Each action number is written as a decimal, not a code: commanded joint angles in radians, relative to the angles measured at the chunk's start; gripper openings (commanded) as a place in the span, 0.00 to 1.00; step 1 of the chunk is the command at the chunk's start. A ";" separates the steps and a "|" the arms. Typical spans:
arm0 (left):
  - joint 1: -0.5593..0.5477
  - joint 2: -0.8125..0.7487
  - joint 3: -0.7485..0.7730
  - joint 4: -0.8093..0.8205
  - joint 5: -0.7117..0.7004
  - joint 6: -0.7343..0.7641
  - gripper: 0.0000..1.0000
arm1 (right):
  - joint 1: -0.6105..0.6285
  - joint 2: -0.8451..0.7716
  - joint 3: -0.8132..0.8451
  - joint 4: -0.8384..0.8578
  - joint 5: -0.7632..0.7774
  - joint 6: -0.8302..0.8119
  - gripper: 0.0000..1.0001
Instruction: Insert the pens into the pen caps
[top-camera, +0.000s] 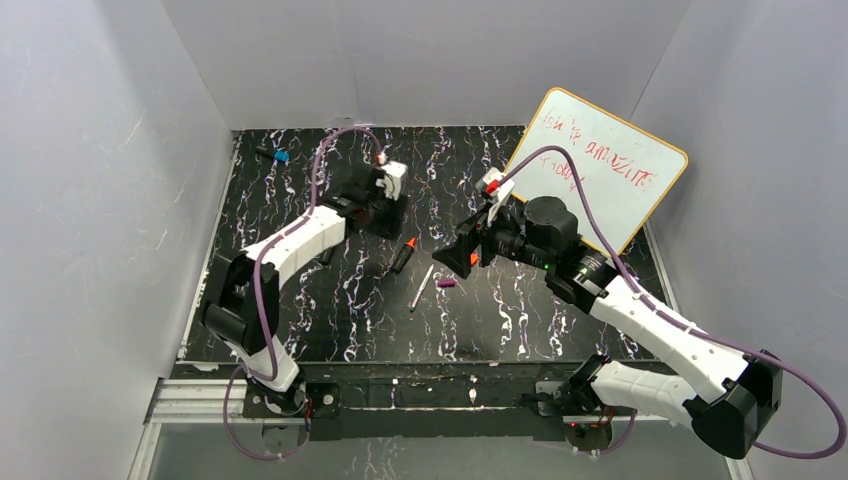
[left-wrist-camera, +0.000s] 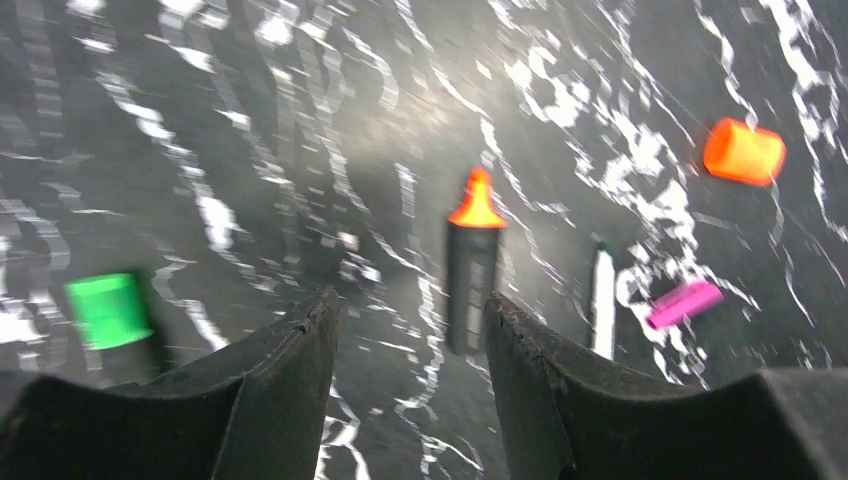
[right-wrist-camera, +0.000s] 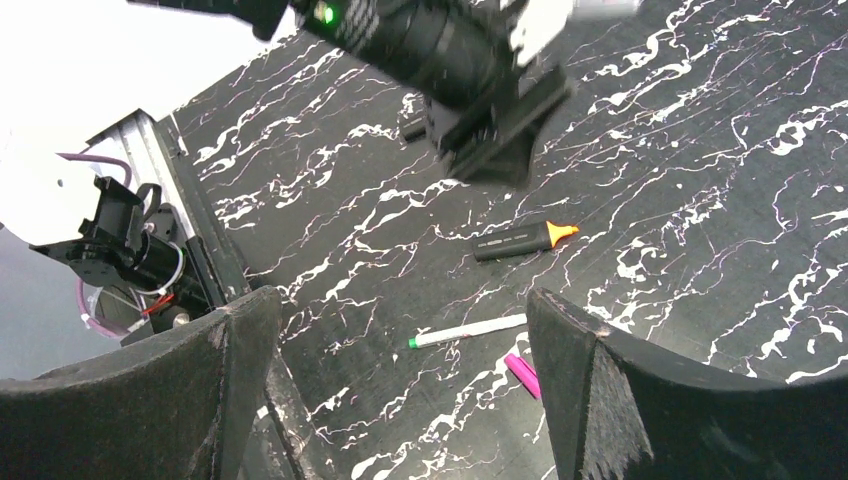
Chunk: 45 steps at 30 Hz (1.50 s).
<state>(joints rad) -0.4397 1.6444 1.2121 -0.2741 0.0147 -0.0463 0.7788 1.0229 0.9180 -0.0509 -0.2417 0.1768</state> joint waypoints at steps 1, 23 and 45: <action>-0.059 0.026 -0.052 -0.059 0.090 -0.027 0.52 | -0.008 -0.004 0.014 0.043 -0.002 -0.011 0.99; -0.103 0.168 -0.065 -0.017 0.122 -0.026 0.48 | -0.029 -0.021 -0.001 0.043 0.002 -0.008 0.99; -0.176 0.295 -0.095 -0.019 -0.180 -0.046 0.14 | -0.048 -0.035 -0.001 0.022 0.003 -0.011 0.99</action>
<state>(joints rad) -0.5926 1.8404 1.1553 -0.2512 -0.0231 -0.0906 0.7380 1.0134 0.9180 -0.0540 -0.2401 0.1768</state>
